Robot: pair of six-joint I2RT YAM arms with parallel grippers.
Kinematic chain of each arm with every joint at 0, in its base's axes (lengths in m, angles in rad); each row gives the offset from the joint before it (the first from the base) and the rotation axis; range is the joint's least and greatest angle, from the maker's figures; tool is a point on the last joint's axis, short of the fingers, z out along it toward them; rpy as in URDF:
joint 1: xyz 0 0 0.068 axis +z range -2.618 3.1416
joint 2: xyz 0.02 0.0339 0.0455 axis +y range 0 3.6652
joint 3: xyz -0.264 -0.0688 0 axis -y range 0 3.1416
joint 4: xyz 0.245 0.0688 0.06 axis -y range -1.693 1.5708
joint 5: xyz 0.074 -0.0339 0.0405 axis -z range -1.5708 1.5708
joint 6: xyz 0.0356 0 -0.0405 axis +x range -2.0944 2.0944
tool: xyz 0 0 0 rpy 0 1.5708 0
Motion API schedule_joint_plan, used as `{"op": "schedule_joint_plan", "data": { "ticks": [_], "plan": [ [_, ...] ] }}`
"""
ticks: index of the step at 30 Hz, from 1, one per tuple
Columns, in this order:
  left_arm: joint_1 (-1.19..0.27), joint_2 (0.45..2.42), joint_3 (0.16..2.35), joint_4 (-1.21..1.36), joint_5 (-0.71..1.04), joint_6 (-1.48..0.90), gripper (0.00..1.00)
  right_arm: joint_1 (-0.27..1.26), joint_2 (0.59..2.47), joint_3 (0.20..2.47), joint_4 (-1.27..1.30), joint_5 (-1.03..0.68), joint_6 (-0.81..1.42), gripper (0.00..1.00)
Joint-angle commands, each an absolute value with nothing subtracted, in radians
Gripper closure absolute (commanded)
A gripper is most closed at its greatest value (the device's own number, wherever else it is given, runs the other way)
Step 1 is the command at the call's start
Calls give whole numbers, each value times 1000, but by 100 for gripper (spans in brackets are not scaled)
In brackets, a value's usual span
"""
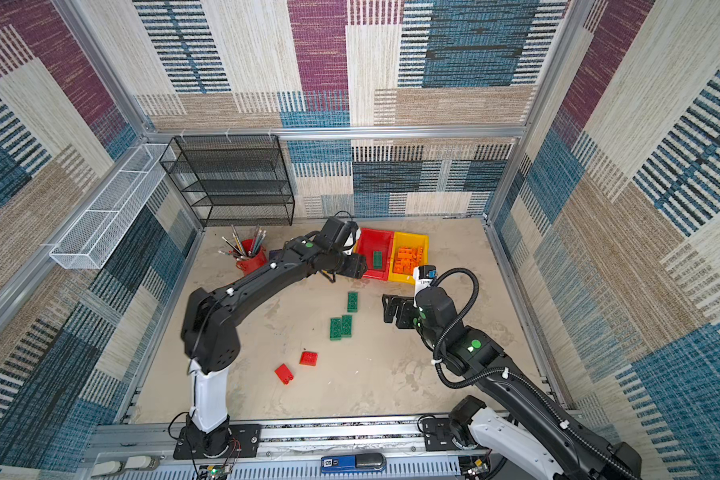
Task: Sort the legos into containers by color
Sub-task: 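Carry the green brick with the left gripper into the red bin and release, then move the left gripper over the single green brick nearer the bins and grasp it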
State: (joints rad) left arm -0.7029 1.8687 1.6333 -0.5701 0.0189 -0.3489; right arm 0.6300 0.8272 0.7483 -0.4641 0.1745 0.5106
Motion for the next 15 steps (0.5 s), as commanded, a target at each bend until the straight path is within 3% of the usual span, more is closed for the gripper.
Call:
{"op": "schedule_joint_plan", "data": {
  "ticks": [1, 6, 15],
  "plan": [
    [-724, 1704, 1381, -475, -66, -457, 31, 632, 831, 746, -449, 131, 508, 0],
    [-755, 1563, 1101, -392, -68, -561, 31, 632, 823, 726, -435, 119, 500, 0],
    [-795, 1637, 1168, -429, -97, -545, 30, 632, 749, 670, -462, 112, 524, 0]
  ]
}}
